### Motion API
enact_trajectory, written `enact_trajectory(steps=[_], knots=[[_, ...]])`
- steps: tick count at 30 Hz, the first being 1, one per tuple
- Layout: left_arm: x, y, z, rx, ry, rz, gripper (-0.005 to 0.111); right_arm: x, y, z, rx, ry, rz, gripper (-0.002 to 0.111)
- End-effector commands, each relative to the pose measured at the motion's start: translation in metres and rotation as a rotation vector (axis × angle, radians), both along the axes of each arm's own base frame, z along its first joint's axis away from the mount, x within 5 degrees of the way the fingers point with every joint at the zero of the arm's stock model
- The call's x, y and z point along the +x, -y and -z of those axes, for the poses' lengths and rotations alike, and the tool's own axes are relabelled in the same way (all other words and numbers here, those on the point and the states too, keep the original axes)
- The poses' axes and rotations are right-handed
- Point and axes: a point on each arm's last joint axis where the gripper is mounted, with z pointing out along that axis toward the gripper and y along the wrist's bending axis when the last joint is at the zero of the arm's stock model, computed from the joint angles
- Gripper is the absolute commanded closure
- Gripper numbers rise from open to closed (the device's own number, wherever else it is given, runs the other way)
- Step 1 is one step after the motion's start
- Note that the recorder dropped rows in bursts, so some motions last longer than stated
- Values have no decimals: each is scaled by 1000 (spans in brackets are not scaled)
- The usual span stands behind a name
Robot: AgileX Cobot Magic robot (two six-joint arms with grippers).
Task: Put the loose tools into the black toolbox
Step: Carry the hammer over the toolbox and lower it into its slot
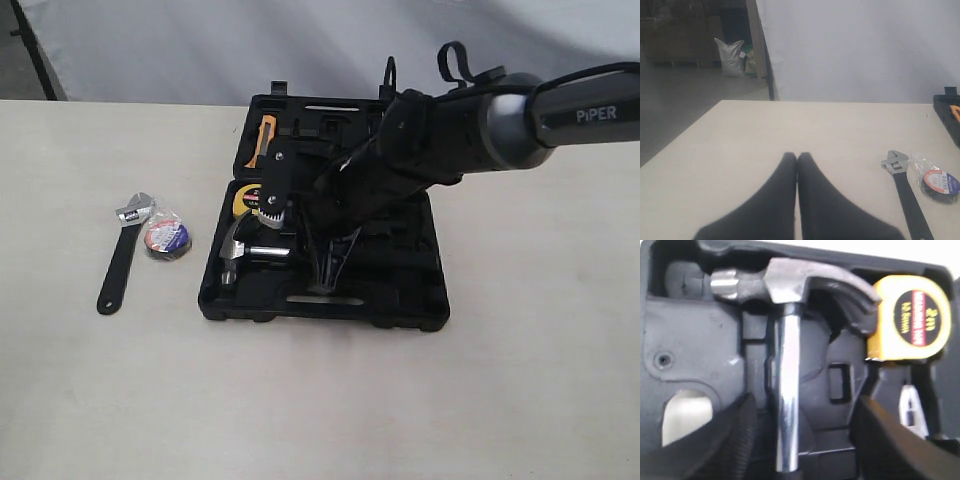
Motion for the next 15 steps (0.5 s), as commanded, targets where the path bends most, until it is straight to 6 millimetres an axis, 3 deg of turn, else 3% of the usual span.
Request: enact_trajectory(steps=[1, 4, 9, 12, 15], knots=[[-2, 0, 1, -27, 5, -1, 105, 2, -8, -17, 58, 69, 38, 81], [-2, 0, 1, -27, 5, -1, 105, 4, -21, -19, 73, 160, 68, 108], [-2, 0, 1, -27, 5, -1, 105, 15, -39, 1, 101, 174, 138, 108], [-2, 0, 1, -27, 5, -1, 105, 19, -46, 22, 101, 84, 143, 108], [-2, 0, 1, -27, 5, -1, 105, 11, -49, 32, 77, -41, 75, 108]])
